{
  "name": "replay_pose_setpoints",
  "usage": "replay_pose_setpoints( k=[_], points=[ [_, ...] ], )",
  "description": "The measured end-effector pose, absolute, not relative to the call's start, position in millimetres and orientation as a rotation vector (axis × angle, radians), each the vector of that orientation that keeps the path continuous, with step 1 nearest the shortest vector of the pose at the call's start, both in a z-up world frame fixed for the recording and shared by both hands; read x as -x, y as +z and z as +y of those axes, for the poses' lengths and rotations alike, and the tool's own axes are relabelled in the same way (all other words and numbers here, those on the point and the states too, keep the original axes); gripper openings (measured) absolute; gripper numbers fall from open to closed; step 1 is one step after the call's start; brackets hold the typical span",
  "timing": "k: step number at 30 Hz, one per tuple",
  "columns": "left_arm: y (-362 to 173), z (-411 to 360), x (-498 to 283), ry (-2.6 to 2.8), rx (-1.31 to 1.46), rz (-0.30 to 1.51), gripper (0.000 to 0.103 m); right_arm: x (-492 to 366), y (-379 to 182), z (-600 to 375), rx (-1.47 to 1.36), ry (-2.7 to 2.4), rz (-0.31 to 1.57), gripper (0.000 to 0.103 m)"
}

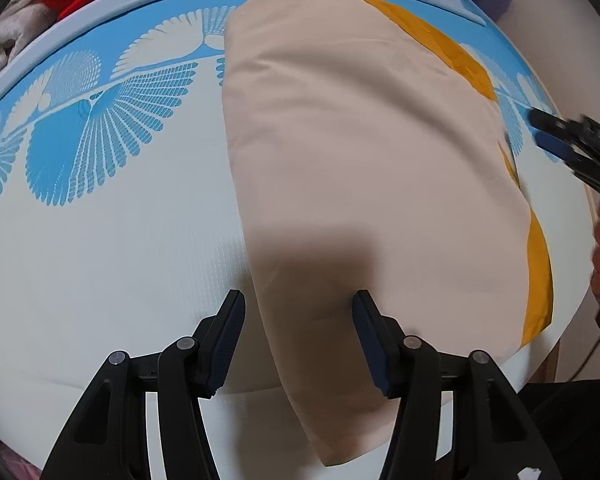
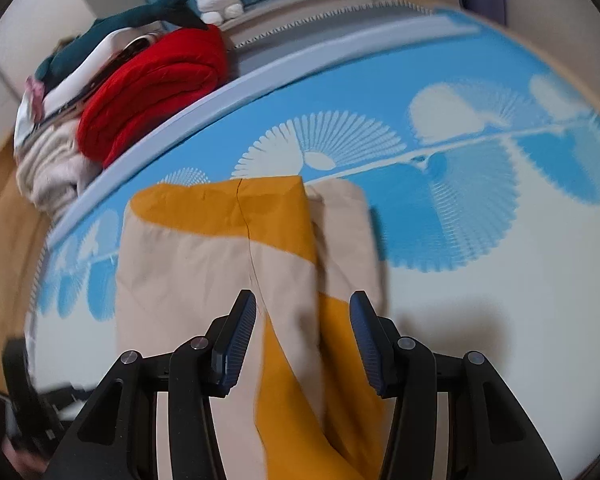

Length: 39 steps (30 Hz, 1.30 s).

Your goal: Fold large clothes

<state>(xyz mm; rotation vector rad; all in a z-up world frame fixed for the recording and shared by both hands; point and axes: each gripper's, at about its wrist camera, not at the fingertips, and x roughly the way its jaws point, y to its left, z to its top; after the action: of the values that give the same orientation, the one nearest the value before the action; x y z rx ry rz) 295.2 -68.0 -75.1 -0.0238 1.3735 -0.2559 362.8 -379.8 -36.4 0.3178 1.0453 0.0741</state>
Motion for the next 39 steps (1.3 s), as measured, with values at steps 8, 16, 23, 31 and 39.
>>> replay_pose_setpoints(
  k=[8,16,23,31,39],
  points=[
    [-82,-69,-303,-0.254,0.040,1.392,0.054,-422,-86,-379,-0.388,0.053,1.146,0.050],
    [-81,-72,-302,-0.265,0.046,1.396,0.055,-433,-76,-391,-0.525,0.104,1.053,0.002],
    [-79,-84,-290,-0.307,0.016,1.399,0.058,-433,-97,-407,-0.446,-0.123,1.122,0.004],
    [-76,-56,-295,-0.313,0.231,1.412,0.055,-409,-74,-405,-0.380,-0.050,1.122,0.062],
    [-97,-21,-317,-0.241,0.492,1.420,0.063,-365,-115,-397,-0.217,0.129,1.398,0.071]
  ],
)
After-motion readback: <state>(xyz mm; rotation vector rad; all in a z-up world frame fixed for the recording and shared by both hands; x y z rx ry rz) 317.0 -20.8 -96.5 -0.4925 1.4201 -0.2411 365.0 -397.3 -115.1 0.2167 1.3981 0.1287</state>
